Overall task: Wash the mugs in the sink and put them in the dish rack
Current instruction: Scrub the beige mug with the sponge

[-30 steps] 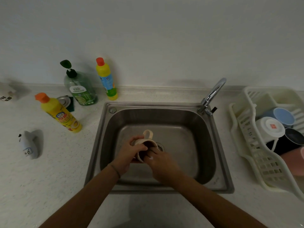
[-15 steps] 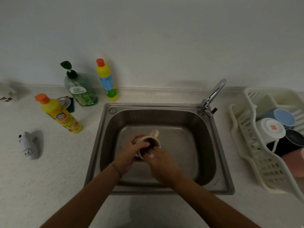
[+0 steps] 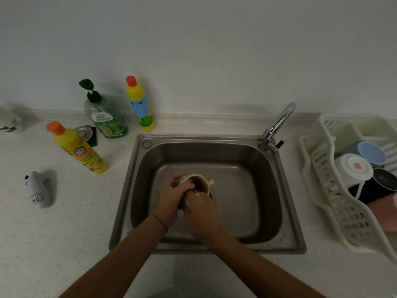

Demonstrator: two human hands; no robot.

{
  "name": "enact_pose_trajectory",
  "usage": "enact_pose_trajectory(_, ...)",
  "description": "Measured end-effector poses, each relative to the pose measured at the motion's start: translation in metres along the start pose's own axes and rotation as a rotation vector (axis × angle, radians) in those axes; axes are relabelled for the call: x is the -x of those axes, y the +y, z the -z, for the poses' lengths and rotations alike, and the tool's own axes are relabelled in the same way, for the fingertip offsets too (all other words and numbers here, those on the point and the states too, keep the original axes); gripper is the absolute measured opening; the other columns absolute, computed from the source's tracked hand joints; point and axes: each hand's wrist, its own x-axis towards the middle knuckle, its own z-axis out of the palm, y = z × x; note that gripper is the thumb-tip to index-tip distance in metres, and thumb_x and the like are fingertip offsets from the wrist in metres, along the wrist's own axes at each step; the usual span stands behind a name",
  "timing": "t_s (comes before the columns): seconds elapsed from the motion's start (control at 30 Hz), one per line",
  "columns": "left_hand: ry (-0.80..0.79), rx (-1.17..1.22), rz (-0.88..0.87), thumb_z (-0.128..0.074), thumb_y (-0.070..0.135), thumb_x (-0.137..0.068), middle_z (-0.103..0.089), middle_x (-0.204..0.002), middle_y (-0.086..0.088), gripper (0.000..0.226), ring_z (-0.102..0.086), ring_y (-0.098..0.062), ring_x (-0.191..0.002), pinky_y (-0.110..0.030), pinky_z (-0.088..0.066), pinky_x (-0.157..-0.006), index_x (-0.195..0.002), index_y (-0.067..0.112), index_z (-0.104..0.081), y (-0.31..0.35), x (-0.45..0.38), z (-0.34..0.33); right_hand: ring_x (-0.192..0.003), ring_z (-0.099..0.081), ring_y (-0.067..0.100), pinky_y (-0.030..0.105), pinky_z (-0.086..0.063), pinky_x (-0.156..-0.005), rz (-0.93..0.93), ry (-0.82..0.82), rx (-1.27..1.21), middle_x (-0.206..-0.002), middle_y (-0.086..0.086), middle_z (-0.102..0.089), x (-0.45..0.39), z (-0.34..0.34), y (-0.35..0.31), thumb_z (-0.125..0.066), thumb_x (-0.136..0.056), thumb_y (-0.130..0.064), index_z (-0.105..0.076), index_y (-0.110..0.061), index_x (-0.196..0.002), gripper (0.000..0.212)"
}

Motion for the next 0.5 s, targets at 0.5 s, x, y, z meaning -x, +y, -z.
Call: enact_pose_trajectory(0.5,-0.146,-0.114,0.119,-0.074,0.018,-0.088,-0.065,-0.126,-0.010,0.035,-0.062,-0.033,-0.116,-0.041,-0.061,-0.071,-0.121,0.026,-0.068,0.004,-0.007,0.020,-0.112,-0.059,0.030,0.044,-0.059,-0.078,0.284,-0.153,0.229,-0.128,0.011,-0.060,0.006,0.018,0.023,-0.039,-0.094,-0.012,-0.048,-0.013,-0.140,0.046)
